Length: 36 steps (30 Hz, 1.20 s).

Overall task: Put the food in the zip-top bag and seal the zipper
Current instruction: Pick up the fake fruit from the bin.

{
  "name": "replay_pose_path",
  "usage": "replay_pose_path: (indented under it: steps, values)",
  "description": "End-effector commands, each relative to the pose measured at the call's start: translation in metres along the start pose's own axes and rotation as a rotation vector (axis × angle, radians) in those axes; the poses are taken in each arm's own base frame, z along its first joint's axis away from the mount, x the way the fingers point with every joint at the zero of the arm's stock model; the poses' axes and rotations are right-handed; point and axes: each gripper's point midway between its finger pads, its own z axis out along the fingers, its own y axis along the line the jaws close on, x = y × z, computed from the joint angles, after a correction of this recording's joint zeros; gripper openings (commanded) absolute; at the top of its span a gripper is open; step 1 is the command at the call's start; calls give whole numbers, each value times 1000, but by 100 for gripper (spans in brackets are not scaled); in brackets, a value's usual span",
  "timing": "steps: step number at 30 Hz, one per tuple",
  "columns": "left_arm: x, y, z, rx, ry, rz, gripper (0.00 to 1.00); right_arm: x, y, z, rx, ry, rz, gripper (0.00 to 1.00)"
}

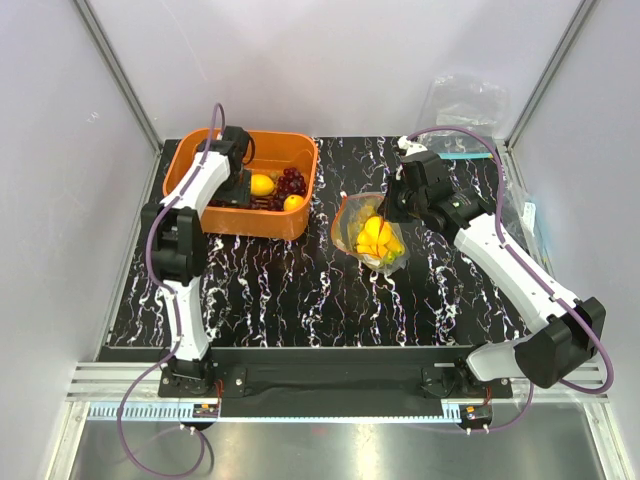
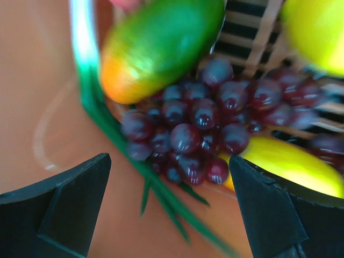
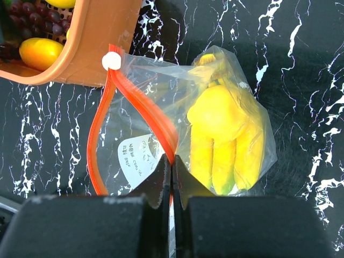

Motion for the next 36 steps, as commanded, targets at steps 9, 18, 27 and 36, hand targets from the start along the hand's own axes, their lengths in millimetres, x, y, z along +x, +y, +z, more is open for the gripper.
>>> replay_pose_path:
  steps: [9, 18, 27, 36]
  values:
    - [15, 10, 6, 1, 72, -8, 84, -11, 8, 4, -41, -35, -8, 0]
    - [-17, 9, -40, 131, -134, -113, 21, -11, 6, 5, -35, -36, -11, 0]
    - [-43, 8, -99, 272, -380, -194, 8, -12, 6, 5, -36, -37, -3, 0]
    - [-51, -8, -119, 394, -471, -208, 2, -11, 6, 1, -36, -42, -2, 0]
